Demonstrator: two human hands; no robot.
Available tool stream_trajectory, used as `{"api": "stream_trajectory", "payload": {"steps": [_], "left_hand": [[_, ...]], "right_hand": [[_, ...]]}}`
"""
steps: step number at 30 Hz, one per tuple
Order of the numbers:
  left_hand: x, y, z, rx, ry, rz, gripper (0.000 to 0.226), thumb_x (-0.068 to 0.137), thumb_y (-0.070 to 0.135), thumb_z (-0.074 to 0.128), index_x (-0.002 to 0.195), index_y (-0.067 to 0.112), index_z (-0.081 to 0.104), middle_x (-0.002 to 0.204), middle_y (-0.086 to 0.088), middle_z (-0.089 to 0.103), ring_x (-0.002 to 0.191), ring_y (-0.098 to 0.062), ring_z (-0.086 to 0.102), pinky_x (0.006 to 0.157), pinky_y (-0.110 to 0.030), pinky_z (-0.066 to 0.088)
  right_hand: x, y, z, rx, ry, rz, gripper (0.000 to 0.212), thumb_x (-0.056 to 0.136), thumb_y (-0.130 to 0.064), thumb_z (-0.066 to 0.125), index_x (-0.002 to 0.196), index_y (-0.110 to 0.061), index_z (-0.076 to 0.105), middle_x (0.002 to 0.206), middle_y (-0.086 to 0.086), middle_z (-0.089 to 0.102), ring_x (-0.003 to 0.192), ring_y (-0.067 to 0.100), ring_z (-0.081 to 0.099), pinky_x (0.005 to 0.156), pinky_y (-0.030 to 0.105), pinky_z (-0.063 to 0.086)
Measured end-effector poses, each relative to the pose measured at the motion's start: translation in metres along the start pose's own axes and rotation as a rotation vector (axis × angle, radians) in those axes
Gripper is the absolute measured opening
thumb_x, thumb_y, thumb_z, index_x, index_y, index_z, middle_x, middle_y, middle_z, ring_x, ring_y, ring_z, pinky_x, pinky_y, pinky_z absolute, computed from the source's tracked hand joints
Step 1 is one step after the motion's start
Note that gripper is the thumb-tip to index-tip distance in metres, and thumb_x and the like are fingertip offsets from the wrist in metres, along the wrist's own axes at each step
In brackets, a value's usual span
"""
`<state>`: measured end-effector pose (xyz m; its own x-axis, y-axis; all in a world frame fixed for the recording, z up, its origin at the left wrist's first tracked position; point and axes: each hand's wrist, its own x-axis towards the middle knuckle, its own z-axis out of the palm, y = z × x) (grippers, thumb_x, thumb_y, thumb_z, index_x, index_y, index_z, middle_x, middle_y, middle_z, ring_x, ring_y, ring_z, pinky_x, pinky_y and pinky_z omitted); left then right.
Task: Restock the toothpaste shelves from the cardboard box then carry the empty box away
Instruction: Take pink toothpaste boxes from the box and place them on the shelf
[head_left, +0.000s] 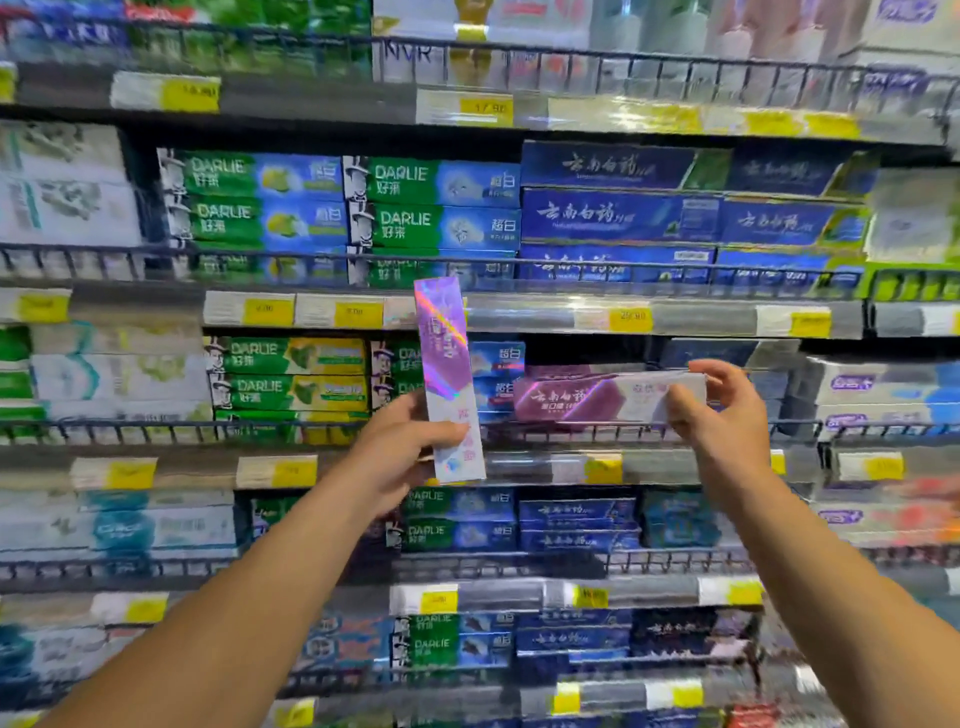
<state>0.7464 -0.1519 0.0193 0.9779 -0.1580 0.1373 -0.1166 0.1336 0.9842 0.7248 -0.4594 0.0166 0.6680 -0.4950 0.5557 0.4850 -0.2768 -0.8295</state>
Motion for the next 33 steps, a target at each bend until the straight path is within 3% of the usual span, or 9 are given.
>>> {"api": "stream_trajectory", "payload": {"steps": [4, 8, 11, 16, 21, 25, 27, 33], "left_hand": [[0.015, 0.001, 0.015, 0.005, -0.07, -0.006, 0.033, 0.081, -0.005, 0.068, 0.107, 0.014, 0.061, 0.1, -0.006, 0.074, 0.093, -0.027, 0.07, 0.085, -0.049, 0.056], [0.02, -0.005, 0.029, 0.001, -0.093, -0.02, 0.037, 0.078, -0.008, 0.068, 0.108, 0.014, 0.06, 0.105, -0.01, 0.072, 0.102, -0.033, 0.067, 0.09, -0.055, 0.053], [0.02, -0.004, 0.035, 0.005, -0.078, -0.027, 0.038, 0.079, -0.008, 0.067, 0.111, 0.011, 0.06, 0.104, -0.009, 0.073, 0.1, -0.031, 0.068, 0.086, -0.051, 0.055], [0.019, 0.001, 0.045, 0.027, -0.033, -0.037, 0.042, 0.08, -0.006, 0.068, 0.118, 0.008, 0.058, 0.106, -0.009, 0.072, 0.097, -0.028, 0.069, 0.082, -0.045, 0.057], [0.017, -0.002, 0.056, 0.035, 0.026, -0.04, 0.034, 0.081, -0.007, 0.067, 0.11, 0.009, 0.059, 0.107, -0.01, 0.071, 0.101, -0.031, 0.067, 0.089, -0.051, 0.054], [0.018, -0.005, 0.063, 0.029, 0.021, -0.046, 0.037, 0.081, -0.008, 0.067, 0.113, 0.008, 0.059, 0.109, -0.013, 0.071, 0.102, -0.033, 0.068, 0.089, -0.053, 0.054], [0.018, -0.007, 0.066, 0.032, 0.029, -0.039, 0.036, 0.081, -0.008, 0.067, 0.112, 0.008, 0.059, 0.108, -0.012, 0.072, 0.099, -0.031, 0.069, 0.088, -0.052, 0.055], [0.015, -0.01, 0.074, 0.034, 0.042, -0.015, 0.03, 0.083, -0.008, 0.065, 0.108, 0.007, 0.059, 0.102, -0.01, 0.072, 0.092, -0.028, 0.069, 0.084, -0.049, 0.057]], "right_hand": [[0.017, 0.005, -0.016, -0.005, 0.043, -0.033, 0.023, 0.08, -0.025, 0.067, 0.093, -0.044, 0.06, 0.102, -0.001, 0.063, 0.103, 0.033, 0.062, 0.077, 0.053, 0.056], [0.032, 0.017, -0.019, -0.042, -0.014, -0.066, 0.025, 0.084, -0.022, 0.068, 0.1, -0.04, 0.06, 0.107, 0.0, 0.063, 0.104, 0.029, 0.061, 0.082, 0.051, 0.055], [0.045, 0.024, -0.013, -0.067, -0.054, -0.07, 0.023, 0.087, -0.014, 0.066, 0.108, -0.022, 0.059, 0.107, 0.002, 0.061, 0.1, 0.025, 0.06, 0.075, 0.041, 0.055], [0.061, 0.031, -0.007, -0.069, -0.159, -0.063, 0.025, 0.09, -0.009, 0.064, 0.113, -0.016, 0.056, 0.111, 0.005, 0.06, 0.089, 0.012, 0.058, 0.06, 0.019, 0.052], [0.068, 0.04, -0.007, -0.194, -0.225, -0.083, 0.023, 0.084, -0.014, 0.071, 0.104, -0.019, 0.061, 0.097, 0.0, 0.064, 0.093, 0.022, 0.061, 0.077, 0.046, 0.054], [0.073, 0.039, -0.013, -0.442, -0.26, -0.117, 0.028, 0.082, -0.027, 0.074, 0.107, -0.022, 0.063, 0.096, 0.003, 0.064, 0.089, 0.024, 0.059, 0.073, 0.038, 0.046], [0.075, 0.04, -0.015, -0.547, -0.295, -0.151, 0.033, 0.083, -0.032, 0.073, 0.112, -0.021, 0.063, 0.103, 0.005, 0.065, 0.094, 0.026, 0.059, 0.077, 0.041, 0.049], [0.079, 0.048, -0.009, -0.757, -0.348, -0.211, 0.03, 0.088, -0.026, 0.067, 0.117, -0.021, 0.061, 0.117, 0.009, 0.064, 0.104, 0.032, 0.058, 0.084, 0.042, 0.047]]}}
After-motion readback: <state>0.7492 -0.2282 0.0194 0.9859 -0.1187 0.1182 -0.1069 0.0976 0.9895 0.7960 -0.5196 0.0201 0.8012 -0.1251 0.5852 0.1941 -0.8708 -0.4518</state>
